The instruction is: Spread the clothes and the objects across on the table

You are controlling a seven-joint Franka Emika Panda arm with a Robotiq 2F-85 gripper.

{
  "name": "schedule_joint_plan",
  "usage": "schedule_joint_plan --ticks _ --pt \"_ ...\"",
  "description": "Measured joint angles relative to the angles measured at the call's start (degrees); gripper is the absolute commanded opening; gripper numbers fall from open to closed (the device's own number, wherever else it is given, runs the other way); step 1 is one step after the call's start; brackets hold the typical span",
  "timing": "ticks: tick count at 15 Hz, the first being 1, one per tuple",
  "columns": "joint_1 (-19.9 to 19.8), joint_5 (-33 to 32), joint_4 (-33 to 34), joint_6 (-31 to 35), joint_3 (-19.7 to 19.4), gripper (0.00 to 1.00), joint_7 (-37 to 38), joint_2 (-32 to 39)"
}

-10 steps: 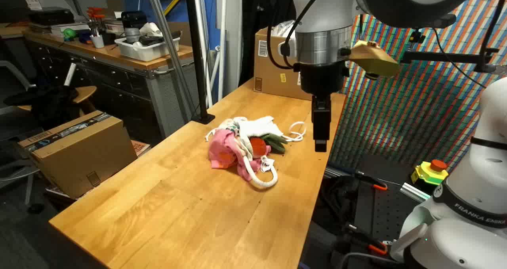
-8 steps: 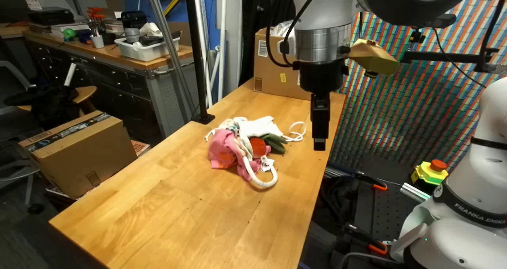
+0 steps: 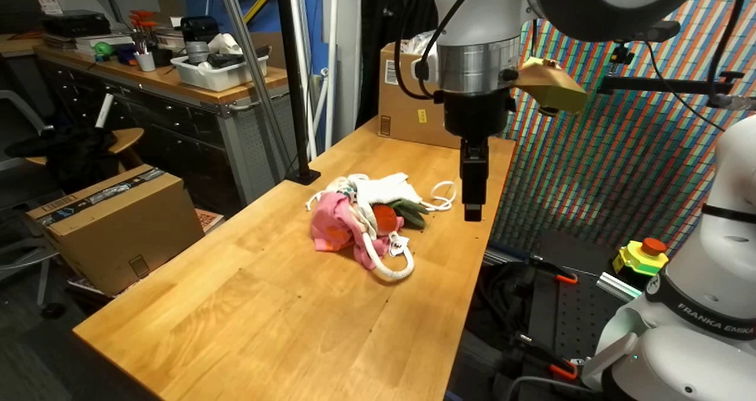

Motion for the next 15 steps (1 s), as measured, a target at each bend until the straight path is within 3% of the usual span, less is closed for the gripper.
schedule_joint_plan --ticks 5,15 --pt "-1.0 -3.4 2.4 6.7 -1.3 1.00 -1.3 3.4" --pt "-3.6 -4.9 7.2 25.4 -4.0 1.00 -1.7 16.7"
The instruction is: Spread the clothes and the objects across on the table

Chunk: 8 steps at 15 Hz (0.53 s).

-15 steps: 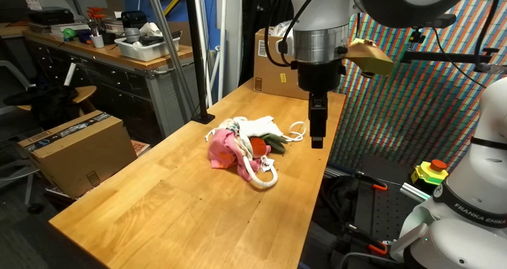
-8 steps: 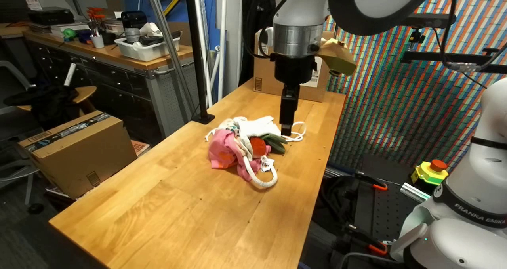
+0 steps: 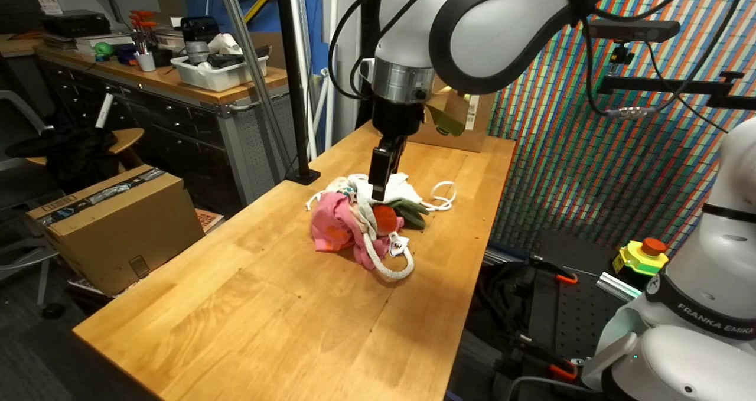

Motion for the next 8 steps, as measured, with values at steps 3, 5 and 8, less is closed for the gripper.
schedule_joint_plan --ticks 3,5,8 --pt "-0.8 -2.5 0.6 3.9 -0.5 1.00 1.1 3.6" --pt "-1.1 -5.2 1.0 6.0 -1.0 1.00 3.0 6.0" --pt "-1.1 -10.3 1.9 8.8 -1.7 1.00 7.2 9.2"
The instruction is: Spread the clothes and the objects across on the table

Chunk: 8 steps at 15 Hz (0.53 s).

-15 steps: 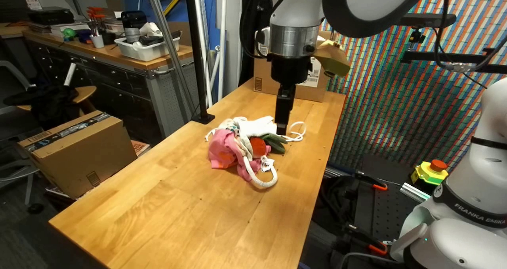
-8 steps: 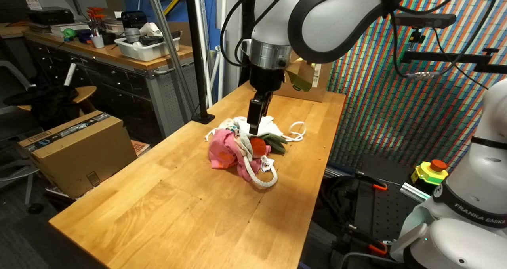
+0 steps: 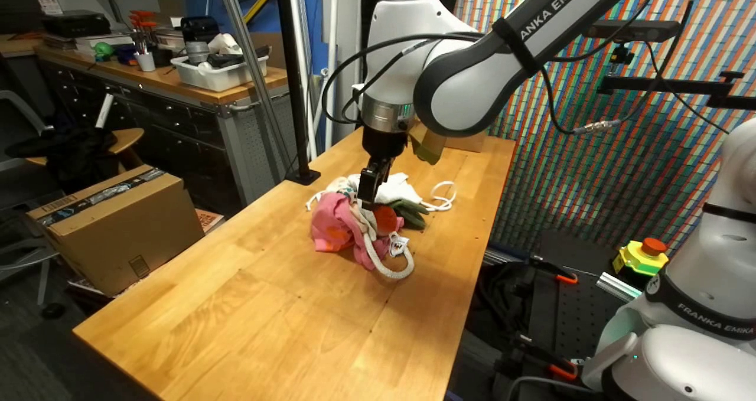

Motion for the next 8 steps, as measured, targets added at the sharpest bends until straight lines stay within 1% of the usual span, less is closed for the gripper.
schedule_joint_plan --ticks 4,8 --pt "0.3 -6.5 1.8 2.1 -1.3 1.00 6.3 3.6" --pt "1.2 -11.7 3.7 2.3 -3.1 1.00 11.7 6.1"
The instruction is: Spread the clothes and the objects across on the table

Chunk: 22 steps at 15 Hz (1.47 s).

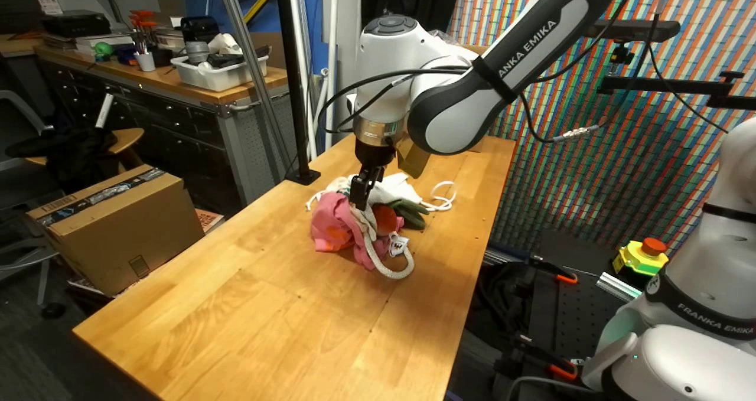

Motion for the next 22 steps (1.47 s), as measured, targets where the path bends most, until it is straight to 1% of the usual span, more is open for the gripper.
schedule_joint_plan --ticks 3,4,5,6,7,10,12,14,15,18,19,22 --pt "0.7 -1.6 1.3 0.0 -1.1 1.00 2.5 1.5" --pt "0.9 -1.8 1.6 0.0 -1.4 0.96 3.0 1.9" --pt "1.1 -2.0 2.0 0.0 -1.6 0.78 3.3 2.3" --pt "1.3 -2.0 2.2 0.0 -1.9 0.72 3.6 2.6" --pt "1.4 -2.0 2.4 0.0 -2.1 0.69 3.9 2.8" --pt "1.8 -2.0 2.8 0.0 -2.6 0.42 4.5 3.1" --pt "1.9 -2.0 2.8 0.0 -2.8 0.30 4.7 3.2" --pt "1.9 -2.0 2.8 0.0 -2.9 0.14 4.7 3.2" --pt "2.0 -2.0 2.8 0.0 -3.0 0.08 4.8 3.2" --pt "2.1 -2.0 2.8 0.0 -3.3 0.03 5.0 3.2" --pt "2.2 -2.2 2.8 0.0 -3.5 0.05 5.3 3.2" --pt "2.5 -2.3 2.8 -0.7 -3.7 0.05 5.7 3.1"
